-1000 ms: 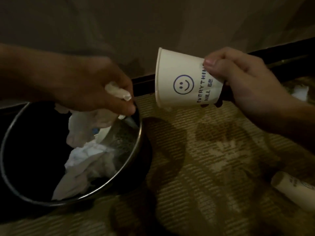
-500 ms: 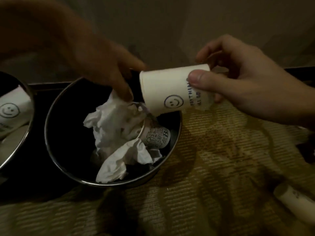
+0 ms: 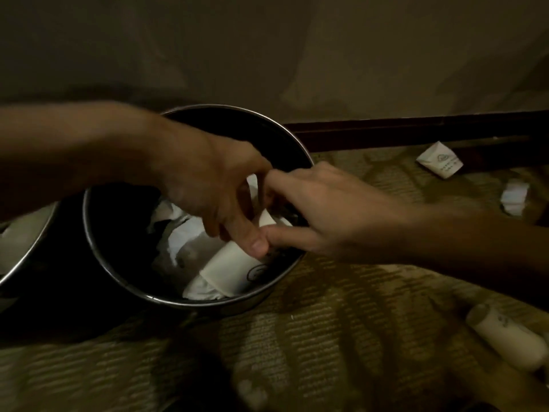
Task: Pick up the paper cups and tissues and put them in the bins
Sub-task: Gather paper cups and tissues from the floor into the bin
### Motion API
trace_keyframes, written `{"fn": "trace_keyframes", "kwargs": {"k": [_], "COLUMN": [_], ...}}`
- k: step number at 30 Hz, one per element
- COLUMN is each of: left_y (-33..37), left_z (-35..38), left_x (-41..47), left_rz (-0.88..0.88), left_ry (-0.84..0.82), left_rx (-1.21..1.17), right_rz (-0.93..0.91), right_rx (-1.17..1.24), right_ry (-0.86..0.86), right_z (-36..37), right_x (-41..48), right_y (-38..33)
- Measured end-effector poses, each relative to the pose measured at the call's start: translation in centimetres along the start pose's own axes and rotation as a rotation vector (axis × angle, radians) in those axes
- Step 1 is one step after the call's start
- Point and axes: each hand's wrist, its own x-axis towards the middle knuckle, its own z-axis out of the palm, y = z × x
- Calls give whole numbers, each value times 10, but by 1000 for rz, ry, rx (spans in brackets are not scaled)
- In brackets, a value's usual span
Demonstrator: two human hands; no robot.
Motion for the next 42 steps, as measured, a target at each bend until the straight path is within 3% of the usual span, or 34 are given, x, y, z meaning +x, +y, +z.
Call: {"fn": "trace_keyframes", "kwargs": {"k": [3, 6, 10, 12, 21, 26, 31, 36, 42], "left_y": [0, 13, 54, 81, 168, 189, 193, 190, 199], "left_z": [7, -6, -30, -26, 79, 149, 209, 255, 281], "left_x": [5, 4, 11, 24, 151, 235, 298, 327, 350], "left_rz": [-1, -25, 138, 239, 324, 292, 221, 252, 536], "left_ry": [-25, 62, 299, 375, 28, -17, 65, -12, 89], "left_rx": [74, 135, 367, 384, 618, 406, 91, -167, 531], "right_rz": [-40, -47, 21, 89, 675, 1002, 1105, 1168, 1122], "right_rx": [-29, 87, 120, 147, 171, 150, 176, 282, 390], "right_ry": [11, 49, 349, 415, 338, 239, 177, 313, 401], "right_z": [7, -3, -21, -28, 9, 78, 134, 171, 177], "right_x": [-2, -9, -49, -78, -255, -342, -375, -373, -378], "right_y": [5, 9, 24, 39, 128, 166, 181, 185, 195]}}
